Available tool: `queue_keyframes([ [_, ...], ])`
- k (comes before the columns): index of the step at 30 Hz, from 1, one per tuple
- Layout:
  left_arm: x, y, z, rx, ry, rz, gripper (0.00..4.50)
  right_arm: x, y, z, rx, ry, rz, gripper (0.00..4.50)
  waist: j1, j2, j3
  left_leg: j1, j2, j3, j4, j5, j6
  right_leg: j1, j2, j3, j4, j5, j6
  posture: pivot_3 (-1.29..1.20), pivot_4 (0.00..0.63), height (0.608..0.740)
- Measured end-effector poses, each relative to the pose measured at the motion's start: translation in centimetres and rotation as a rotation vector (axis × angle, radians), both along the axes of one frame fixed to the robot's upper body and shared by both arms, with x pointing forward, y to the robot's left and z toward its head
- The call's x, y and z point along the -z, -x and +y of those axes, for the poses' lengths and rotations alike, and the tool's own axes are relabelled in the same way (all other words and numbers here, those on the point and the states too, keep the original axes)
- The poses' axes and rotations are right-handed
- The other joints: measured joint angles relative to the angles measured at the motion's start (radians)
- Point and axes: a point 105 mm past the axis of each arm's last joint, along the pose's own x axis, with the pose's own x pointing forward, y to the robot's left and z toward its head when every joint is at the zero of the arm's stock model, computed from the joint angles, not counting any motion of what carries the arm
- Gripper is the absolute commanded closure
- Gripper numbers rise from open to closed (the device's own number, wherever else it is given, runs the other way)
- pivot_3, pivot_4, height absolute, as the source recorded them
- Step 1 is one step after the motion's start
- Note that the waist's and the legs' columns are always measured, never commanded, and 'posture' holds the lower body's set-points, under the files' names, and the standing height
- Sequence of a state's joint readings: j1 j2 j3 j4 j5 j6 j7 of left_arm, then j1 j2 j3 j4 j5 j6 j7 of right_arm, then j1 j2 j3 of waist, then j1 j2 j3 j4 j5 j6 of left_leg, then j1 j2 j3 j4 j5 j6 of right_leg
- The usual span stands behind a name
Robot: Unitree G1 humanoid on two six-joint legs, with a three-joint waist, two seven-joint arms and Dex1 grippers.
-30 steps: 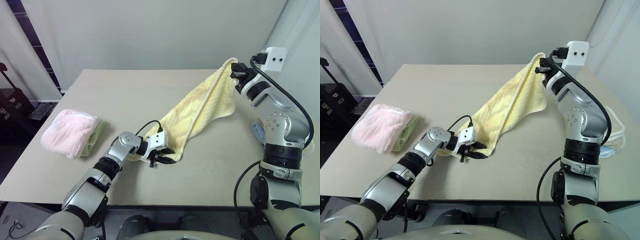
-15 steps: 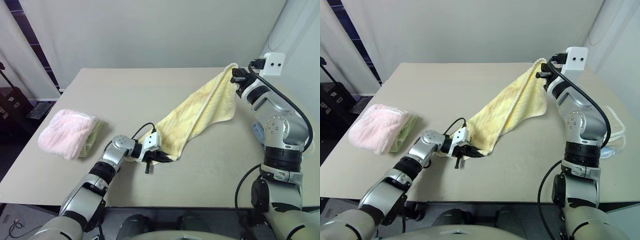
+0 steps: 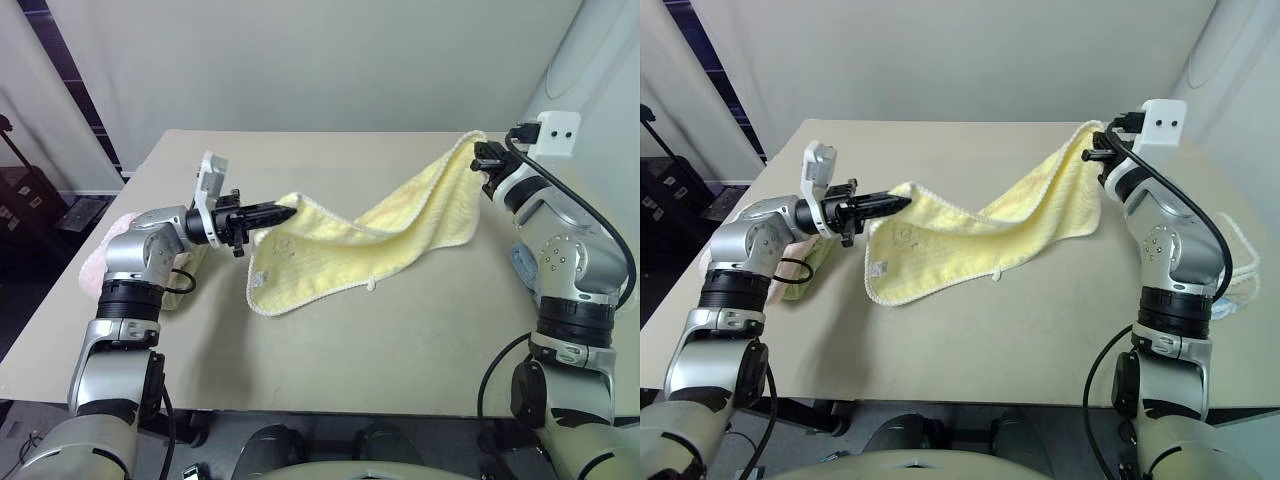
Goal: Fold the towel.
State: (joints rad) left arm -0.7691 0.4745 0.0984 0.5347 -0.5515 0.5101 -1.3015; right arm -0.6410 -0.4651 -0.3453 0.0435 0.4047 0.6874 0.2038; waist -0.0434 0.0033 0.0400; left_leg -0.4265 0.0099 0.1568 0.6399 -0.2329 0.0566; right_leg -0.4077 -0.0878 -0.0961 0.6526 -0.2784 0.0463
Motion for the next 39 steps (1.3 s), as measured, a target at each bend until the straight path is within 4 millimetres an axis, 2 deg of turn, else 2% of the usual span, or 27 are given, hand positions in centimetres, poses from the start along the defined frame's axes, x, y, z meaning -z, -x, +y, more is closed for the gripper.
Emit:
queue_keyframes([
  [3, -0.7, -1.8, 0.2, -0.089, 0.049, 0.001, 4.47, 0.4, 0.0, -0.4, 0.014, -0.003, 0.009, 4.5, 0.0, -0.001, 0.002, 0.0, 0.0, 0.0, 0.002, 0.0, 0.0, 0.0, 0.0, 0.0, 0.001, 0.0, 0.0, 0.0, 0.0, 0.74],
  [7, -2.4, -5.6, -0.6, -0.286, 0.076, -0.057, 4.47, 0.3, -0.1, -1.1, 0.038, -0.003, 0.002, 4.5, 0.004, -0.002, 0.003, -0.001, 0.0, 0.0, 0.003, -0.001, 0.001, 0.0, 0.0, 0.0, 0.001, 0.001, 0.001, 0.0, 0.0, 0.74],
  [11, -3.5, -8.5, -0.8, -0.474, 0.073, -0.067, 4.47, 0.3, -0.5, -1.9, 0.075, -0.005, -0.007, 4.5, 0.0, -0.002, 0.003, -0.002, 0.0, 0.001, 0.003, -0.002, 0.002, -0.001, 0.0, 0.0, 0.001, 0.002, 0.003, 0.0, 0.0, 0.74],
  [14, -3.9, -9.9, -0.4, -0.615, 0.064, -0.059, 4.47, -0.2, -1.4, -2.8, 0.119, -0.019, -0.018, 4.5, -0.002, -0.002, 0.005, -0.002, 0.001, 0.001, 0.003, -0.001, 0.001, -0.002, 0.0, 0.0, 0.002, 0.002, 0.003, 0.0, 0.0, 0.74],
  [18, -5.1, -11.0, 0.6, -0.779, 0.074, -0.077, 4.47, -2.1, -3.2, -3.9, 0.184, -0.022, -0.081, 4.5, -0.001, -0.002, 0.008, -0.002, 0.001, 0.002, 0.003, 0.001, 0.002, -0.002, 0.002, 0.0, 0.003, 0.002, 0.004, 0.0, 0.0, 0.74],
  [22, -6.8, -11.2, 0.4, -0.804, 0.108, -0.117, 4.47, -3.8, -4.3, -4.3, 0.205, -0.036, -0.135, 4.5, 0.001, -0.002, 0.009, -0.002, 0.001, 0.002, 0.004, 0.001, 0.002, -0.002, 0.003, 0.0, 0.003, 0.003, 0.006, 0.0, 0.0, 0.74],
  [26, -7.0, -10.5, -0.2, -0.698, 0.092, -0.164, 4.47, -3.4, -3.9, -5.2, 0.197, -0.024, -0.134, 4.5, 0.0, -0.003, 0.009, -0.002, 0.001, 0.003, 0.004, 0.001, 0.003, -0.001, 0.003, 0.0, 0.003, 0.003, 0.006, 0.0, 0.0, 0.74],
  [29, -6.5, -9.4, -0.2, -0.559, 0.104, -0.185, 4.47, -1.0, -1.6, -5.6, 0.162, 0.004, -0.116, 4.5, -0.001, -0.003, 0.009, -0.002, 0.002, 0.003, 0.004, 0.001, 0.003, -0.001, 0.004, -0.001, 0.003, 0.002, 0.007, 0.0, 0.0, 0.74],
  [32, -4.9, -8.3, 0.3, -0.451, 0.097, -0.162, 4.47, 1.9, 0.7, -5.9, 0.138, -0.023, -0.052, 4.5, -0.003, -0.001, 0.01, -0.002, 0.003, 0.003, 0.005, 0.001, 0.003, -0.002, 0.004, 0.0, 0.004, 0.002, 0.007, 0.0, 0.0, 0.74],
  [35, -3.7, -7.3, 0.9, -0.366, 0.09, -0.135, 4.47, 2.0, 3.3, -5.5, 0.092, -0.053, -0.066, 4.5, -0.003, -0.001, 0.011, -0.002, 0.004, 0.002, 0.006, 0.0, 0.003, -0.002, 0.004, 0.0, 0.006, 0.002, 0.006, 0.0, 0.0, 0.74],
  [39, -3.3, -5.8, 2.4, -0.263, 0.078, -0.13, 4.47, 2.5, 6.5, -4.7, 0.005, -0.029, -0.05, 4.5, -0.001, -0.001, 0.011, -0.001, 0.005, 0.001, 0.008, -0.005, 0.007, -0.001, 0.004, 0.0, 0.006, 0.001, 0.003, 0.0, 0.0, 0.74],
])
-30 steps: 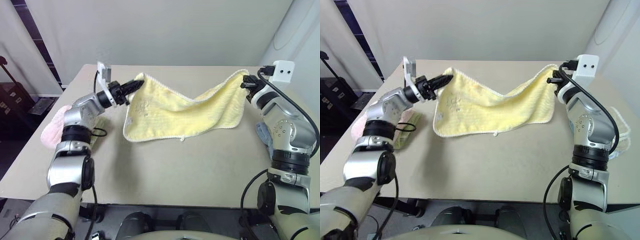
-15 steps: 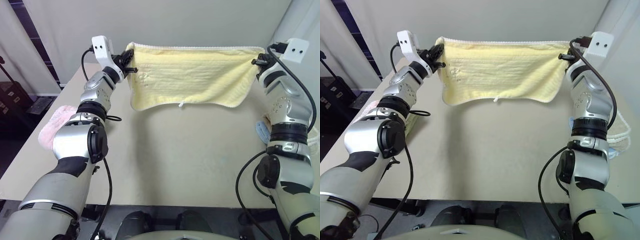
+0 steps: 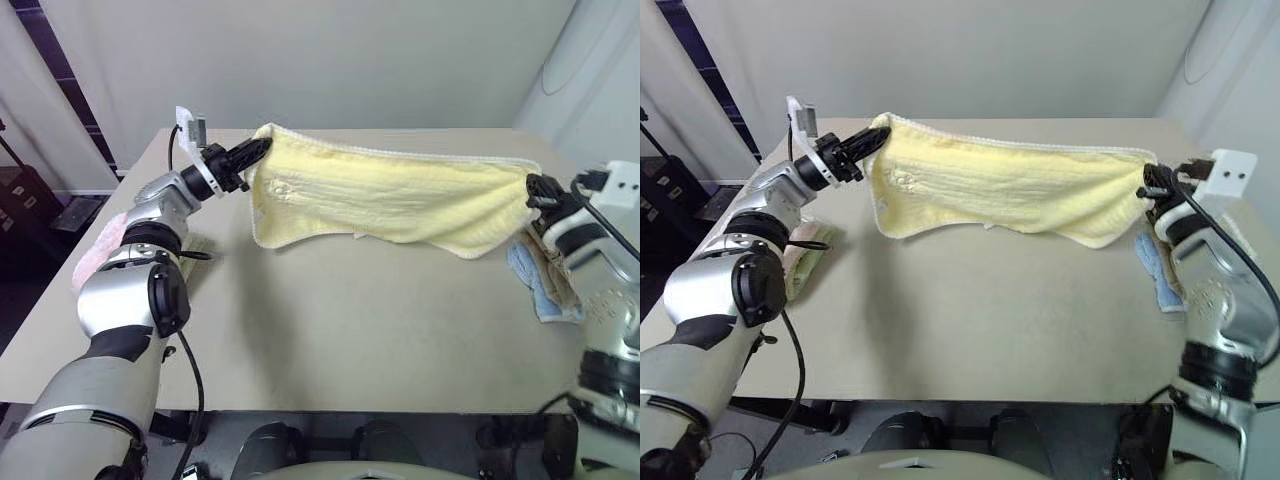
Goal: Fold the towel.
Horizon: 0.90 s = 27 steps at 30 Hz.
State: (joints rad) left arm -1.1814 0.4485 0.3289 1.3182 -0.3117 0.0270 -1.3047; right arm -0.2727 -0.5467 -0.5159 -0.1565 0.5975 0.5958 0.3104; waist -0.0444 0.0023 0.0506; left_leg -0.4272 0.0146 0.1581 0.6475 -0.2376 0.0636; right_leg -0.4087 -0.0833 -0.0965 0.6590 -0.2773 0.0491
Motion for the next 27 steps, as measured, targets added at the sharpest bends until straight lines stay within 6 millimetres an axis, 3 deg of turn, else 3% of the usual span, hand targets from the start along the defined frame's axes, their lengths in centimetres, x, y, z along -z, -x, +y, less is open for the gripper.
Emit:
queue_keyframes([
  [4, 2.1, 1.9, 0.4, 0.147, -0.099, 0.044, 4.47, 1.4, 3.3, 0.4, -0.094, 0.012, 0.068, 4.5, 0.003, 0.0, 0.0, 0.0, 0.0, 0.0, 0.001, 0.0, 0.0, 0.001, -0.001, 0.0, -0.002, 0.0, -0.003, 0.0, 0.0, 0.74],
  [9, 3.7, 4.6, 2.2, 0.272, -0.129, 0.116, 4.47, 4.2, 8.2, 2.6, -0.289, 0.023, 0.193, 4.5, -0.001, 0.0, 0.0, 0.0, 0.0, 0.0, 0.001, -0.001, 0.001, 0.001, -0.002, 0.0, -0.004, 0.0, -0.003, 0.0, 0.0, 0.74],
  [11, 3.9, 5.5, 2.4, 0.303, -0.144, 0.114, 4.47, 4.2, 9.0, 2.8, -0.312, 0.035, 0.192, 4.5, 0.0, 0.001, 0.0, 0.0, 0.0, 0.001, 0.001, -0.001, 0.001, 0.001, -0.004, 0.0, -0.005, 0.001, -0.005, 0.0, 0.0, 0.74],
  [15, 6.6, 8.6, 4.8, 0.314, -0.177, 0.206, 4.47, 5.6, 12.0, 2.3, -0.333, 0.012, 0.254, 4.5, 0.0, 0.001, 0.0, 0.003, 0.0, 0.0, -0.002, -0.001, 0.001, 0.002, -0.004, 0.0, -0.006, 0.001, -0.004, 0.0, 0.0, 0.74],
  [20, 6.7, 9.5, 4.6, 0.343, -0.149, 0.194, 4.47, 5.1, 12.5, 2.2, -0.355, -0.008, 0.224, 4.5, 0.009, 0.001, 0.0, 0.003, 0.0, 0.001, -0.003, -0.002, 0.001, 0.003, -0.004, 0.0, -0.014, 0.005, -0.006, 0.0, 0.0, 0.74],
  [27, 5.0, 8.5, 4.5, 0.318, -0.1, 0.139, 4.47, 4.2, 11.6, 2.1, -0.358, 0.003, 0.19, 4.5, 0.013, 0.001, 0.0, 0.004, -0.001, 0.006, -0.016, -0.002, 0.0, 0.001, -0.004, -0.001, -0.029, 0.009, -0.008, 0.0, 0.0, 0.74],
])
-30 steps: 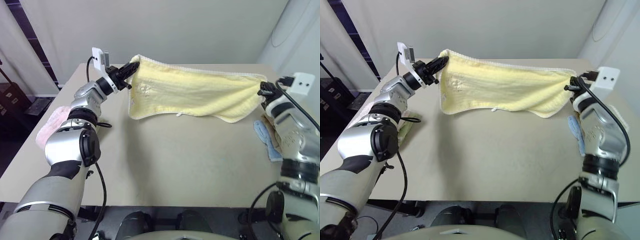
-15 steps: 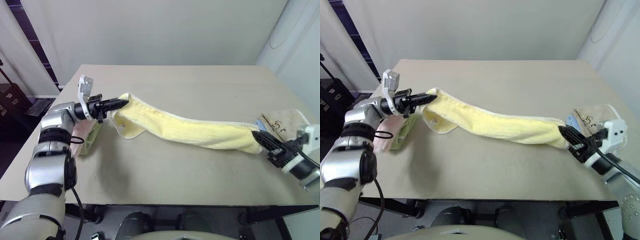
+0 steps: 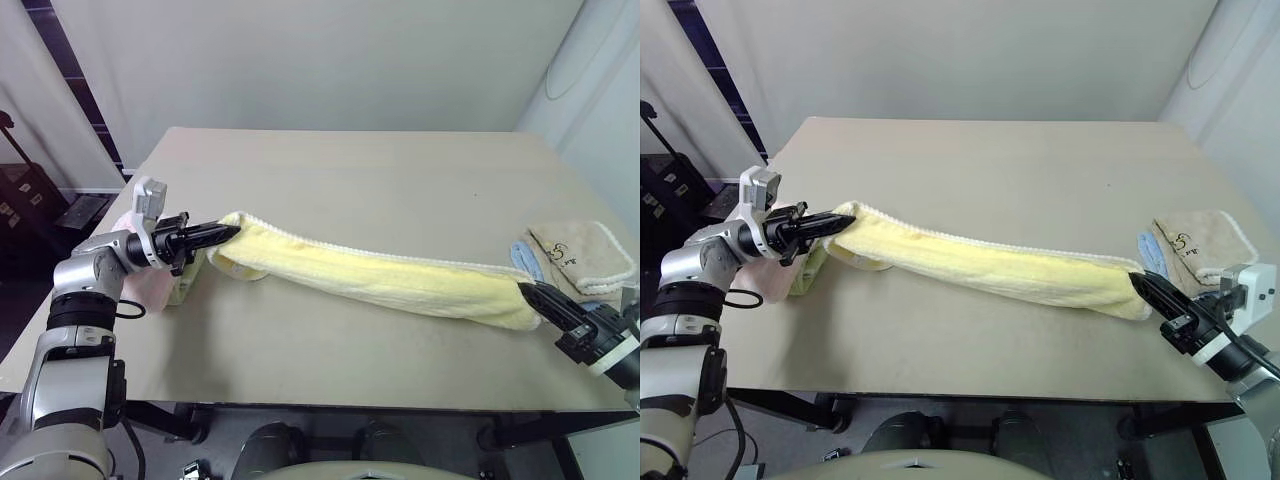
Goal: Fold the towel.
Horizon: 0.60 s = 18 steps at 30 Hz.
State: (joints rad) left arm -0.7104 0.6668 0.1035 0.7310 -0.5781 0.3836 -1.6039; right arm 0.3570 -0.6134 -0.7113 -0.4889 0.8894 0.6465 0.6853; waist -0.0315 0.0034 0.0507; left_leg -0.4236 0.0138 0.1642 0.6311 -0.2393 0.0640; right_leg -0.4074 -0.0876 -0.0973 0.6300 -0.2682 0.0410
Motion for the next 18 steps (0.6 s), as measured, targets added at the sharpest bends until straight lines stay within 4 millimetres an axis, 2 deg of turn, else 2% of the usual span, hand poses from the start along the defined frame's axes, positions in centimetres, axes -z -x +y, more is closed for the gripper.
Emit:
queue_keyframes([
  [4, -1.1, -1.0, -0.6, -0.029, 0.045, -0.034, 4.47, -0.7, -0.5, 0.2, -0.011, 0.003, -0.031, 4.5, 0.009, 0.0, 0.0, 0.001, 0.0, -0.001, 0.001, 0.001, -0.001, -0.001, -0.001, -0.001, 0.001, 0.001, 0.002, 0.0, 0.0, 0.74],
  [8, -2.6, -3.3, -1.8, -0.118, 0.115, -0.085, 4.47, -2.3, -2.4, 0.6, -0.016, 0.0, -0.103, 4.5, 0.014, 0.0, 0.0, -0.004, 0.0, -0.001, 0.002, 0.004, -0.006, -0.003, -0.001, -0.001, 0.002, 0.001, 0.003, 0.0, 0.0, 0.74],
  [11, -4.4, -6.4, -2.7, -0.273, 0.166, -0.096, 4.47, -4.4, -5.3, 0.6, 0.012, -0.024, -0.194, 4.5, 0.015, -0.001, 0.0, -0.004, 0.0, -0.002, 0.007, 0.004, -0.005, -0.004, -0.001, -0.002, 0.004, 0.001, 0.003, 0.0, 0.0, 0.74],
  [13, -5.3, -8.1, -3.2, -0.361, 0.181, -0.099, 4.47, -5.7, -7.0, 1.0, 0.019, -0.028, -0.242, 4.5, 0.015, -0.001, 0.0, -0.004, 0.001, -0.003, 0.009, 0.0, 0.001, -0.002, -0.001, -0.003, 0.004, 0.002, 0.003, 0.0, 0.0, 0.74],
  [18, -6.0, -11.0, -3.4, -0.613, 0.201, -0.105, 4.47, -7.3, -12.3, 0.6, 0.119, -0.044, -0.296, 4.5, 0.012, -0.001, 0.0, -0.005, 0.001, -0.003, 0.015, -0.001, 0.003, -0.002, -0.001, -0.003, 0.005, 0.005, 0.008, 0.0, 0.0, 0.74],
])
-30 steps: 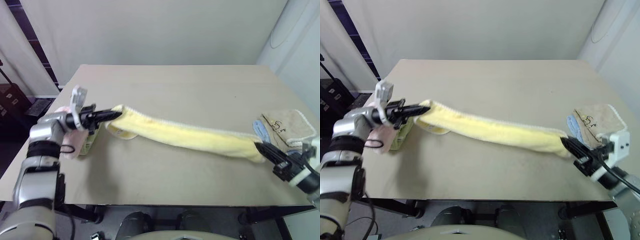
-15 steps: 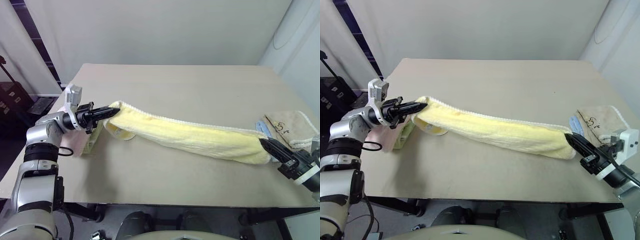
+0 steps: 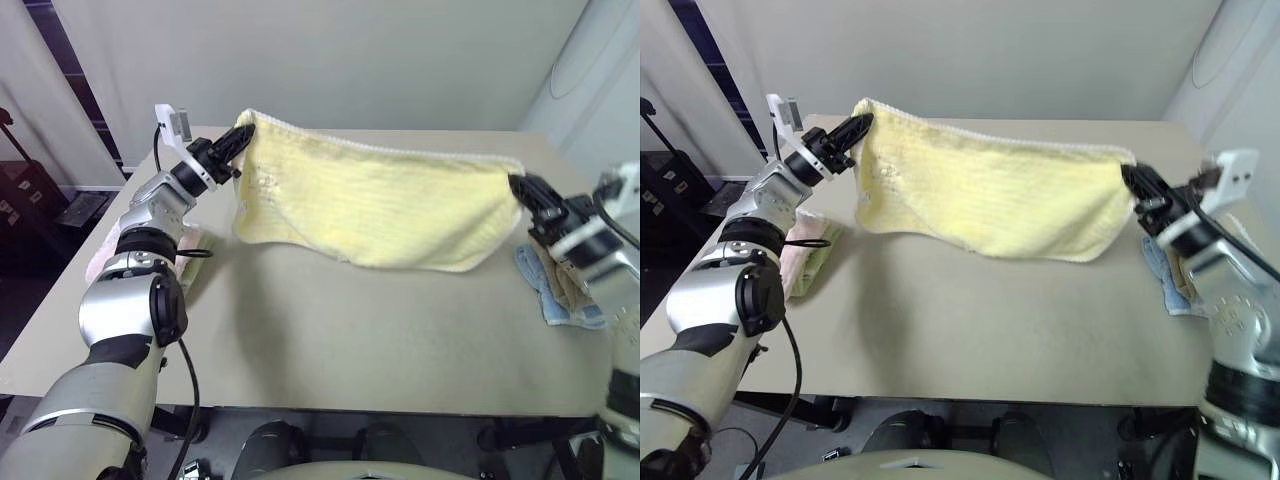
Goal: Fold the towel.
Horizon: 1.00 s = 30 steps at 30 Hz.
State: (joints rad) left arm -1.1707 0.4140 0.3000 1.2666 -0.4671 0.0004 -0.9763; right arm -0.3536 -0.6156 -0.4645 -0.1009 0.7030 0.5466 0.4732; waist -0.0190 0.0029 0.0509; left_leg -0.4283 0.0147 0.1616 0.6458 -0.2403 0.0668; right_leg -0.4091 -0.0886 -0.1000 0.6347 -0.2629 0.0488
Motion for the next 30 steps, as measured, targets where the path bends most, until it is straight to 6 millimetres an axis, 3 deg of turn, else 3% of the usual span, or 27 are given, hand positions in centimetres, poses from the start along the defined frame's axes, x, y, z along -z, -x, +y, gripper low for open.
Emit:
queue_keyframes([
  [5, -2.3, -1.3, -0.2, -0.153, -0.017, -0.059, 4.47, -1.5, -3.7, -1.3, 0.12, -0.028, -0.047, 4.5, 0.005, 0.0, 0.0, -0.006, 0.0, 0.001, 0.002, 0.003, -0.005, -0.001, 0.0, 0.0, 0.002, 0.002, 0.004, 0.0, 0.0, 0.74],
  [7, -3.3, -1.4, -0.5, -0.177, -0.053, -0.107, 4.47, -1.5, -4.3, -1.5, 0.139, -0.025, -0.056, 4.5, 0.005, 0.0, 0.0, -0.008, 0.0, 0.001, 0.003, 0.004, -0.003, -0.002, 0.001, -0.001, 0.002, 0.003, 0.006, 0.0, 0.0, 0.74],
  [10, -3.3, -1.0, -1.3, -0.142, -0.102, -0.158, 4.47, -0.7, -4.2, -1.8, 0.151, -0.02, -0.053, 4.5, 0.005, 0.0, 0.0, -0.009, 0.0, 0.001, 0.003, 0.004, -0.001, -0.003, 0.002, -0.003, 0.003, 0.004, 0.008, 0.0, 0.0, 0.74],
  [12, -2.3, -0.5, -2.0, -0.068, -0.133, -0.164, 4.47, 0.9, -3.4, -1.8, 0.138, -0.003, -0.022, 4.5, 0.005, 0.0, 0.0, -0.009, 0.0, 0.001, 0.004, 0.004, -0.001, -0.002, 0.003, -0.004, 0.003, 0.004, 0.008, 0.0, 0.0, 0.74],
  [16, 1.7, 1.7, -2.9, 0.161, -0.191, -0.144, 4.47, 4.7, -0.2, -1.8, 0.09, 0.01, 0.077, 4.5, -0.001, 0.0, 0.0, -0.01, 0.0, 0.001, 0.007, 0.004, -0.001, -0.003, 0.003, -0.005, 0.007, 0.004, 0.008, 0.0, 0.0, 0.74],
  [20, 5.7, 4.2, -3.1, 0.377, -0.236, -0.063, 4.47, 6.1, 3.0, -1.1, 0.028, 0.021, 0.117, 4.5, -0.004, 0.0, 0.0, -0.01, 0.003, -0.001, 0.015, -0.002, 0.004, -0.003, 0.004, -0.005, 0.014, 0.003, 0.007, 0.0, 0.0, 0.74],
  [24, 7.0, 6.4, -1.5, 0.516, -0.231, -0.028, 4.47, 6.2, 6.0, -1.1, 0.008, 0.002, 0.132, 4.5, -0.003, 0.001, 0.0, -0.009, 0.006, -0.002, 0.018, -0.002, 0.004, -0.001, 0.004, -0.004, 0.012, 0.004, 0.0, 0.0, 0.0, 0.74],
  [30, 7.6, 8.3, 1.6, 0.544, -0.22, 0.045, 4.47, 8.2, 9.8, -0.4, -0.036, -0.01, 0.231, 4.5, -0.001, 0.002, 0.0, -0.003, 0.006, -0.002, 0.016, -0.003, 0.004, 0.002, 0.001, -0.004, 0.01, 0.004, -0.001, 0.0, 0.0, 0.74],
])
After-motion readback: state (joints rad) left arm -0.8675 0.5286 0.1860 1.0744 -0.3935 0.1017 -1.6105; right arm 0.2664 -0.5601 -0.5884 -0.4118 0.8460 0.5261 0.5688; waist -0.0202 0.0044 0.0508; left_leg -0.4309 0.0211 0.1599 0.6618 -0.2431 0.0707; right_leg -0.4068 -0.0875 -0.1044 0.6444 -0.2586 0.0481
